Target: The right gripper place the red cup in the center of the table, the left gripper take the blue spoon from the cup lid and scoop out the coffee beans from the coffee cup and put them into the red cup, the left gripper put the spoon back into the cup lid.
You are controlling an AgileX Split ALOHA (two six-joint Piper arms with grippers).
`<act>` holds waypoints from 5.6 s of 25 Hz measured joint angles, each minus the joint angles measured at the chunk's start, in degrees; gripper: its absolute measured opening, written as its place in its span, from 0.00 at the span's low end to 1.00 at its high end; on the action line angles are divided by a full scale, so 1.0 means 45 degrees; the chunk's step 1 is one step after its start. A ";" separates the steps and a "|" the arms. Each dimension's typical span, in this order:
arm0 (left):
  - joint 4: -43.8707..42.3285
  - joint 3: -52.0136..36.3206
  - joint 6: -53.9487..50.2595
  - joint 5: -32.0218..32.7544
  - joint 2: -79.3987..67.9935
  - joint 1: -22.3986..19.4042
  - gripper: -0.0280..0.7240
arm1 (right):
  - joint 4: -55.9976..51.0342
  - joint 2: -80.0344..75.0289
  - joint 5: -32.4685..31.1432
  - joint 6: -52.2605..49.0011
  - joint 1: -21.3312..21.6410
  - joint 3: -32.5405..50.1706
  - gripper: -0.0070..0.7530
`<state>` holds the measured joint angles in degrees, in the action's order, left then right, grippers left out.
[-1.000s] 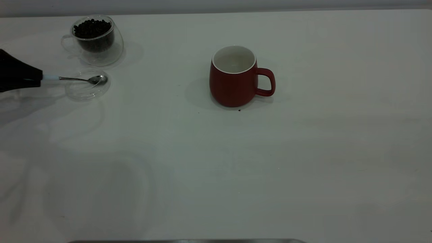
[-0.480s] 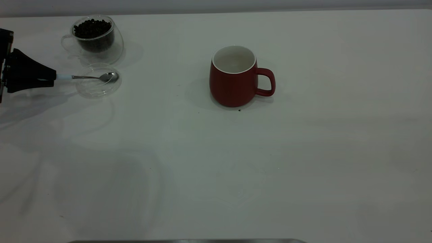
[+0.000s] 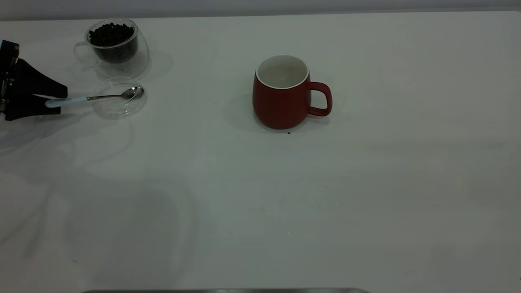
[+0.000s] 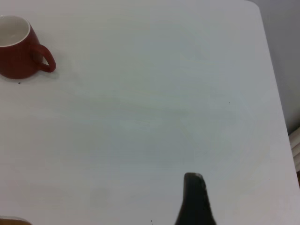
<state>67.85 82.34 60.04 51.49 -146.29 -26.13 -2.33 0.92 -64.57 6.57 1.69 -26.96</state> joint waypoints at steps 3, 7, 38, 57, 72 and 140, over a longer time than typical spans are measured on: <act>-0.0015 0.0000 -0.0118 0.0000 0.0000 0.0000 0.71 | 0.0000 0.0000 0.0000 0.0000 0.0000 0.0000 0.79; -0.0422 0.0000 -0.0268 0.0000 0.0055 0.0000 0.82 | 0.0000 0.0000 0.0000 0.0000 0.0000 0.0000 0.79; -0.8855 -0.0391 -0.7667 0.3388 1.2772 0.0000 0.83 | 0.0000 0.0000 0.0000 0.0000 0.0000 0.0000 0.79; -1.2050 -0.5728 -0.9956 0.3388 2.2733 0.5481 0.83 | 0.0000 0.0000 0.0000 0.0000 0.0000 0.0000 0.79; -1.4385 -1.0423 -1.1952 0.3388 2.9240 0.6973 0.83 | 0.0000 0.0000 0.0000 0.0000 0.0000 0.0000 0.79; -1.5078 -1.2124 -1.3246 0.3006 3.2749 0.5723 0.83 | 0.0000 0.0000 0.0000 0.0000 0.0000 0.0000 0.79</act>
<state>0.00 27.78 0.43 65.01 1.08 -0.38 -2.33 0.92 -64.57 6.57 1.69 -26.96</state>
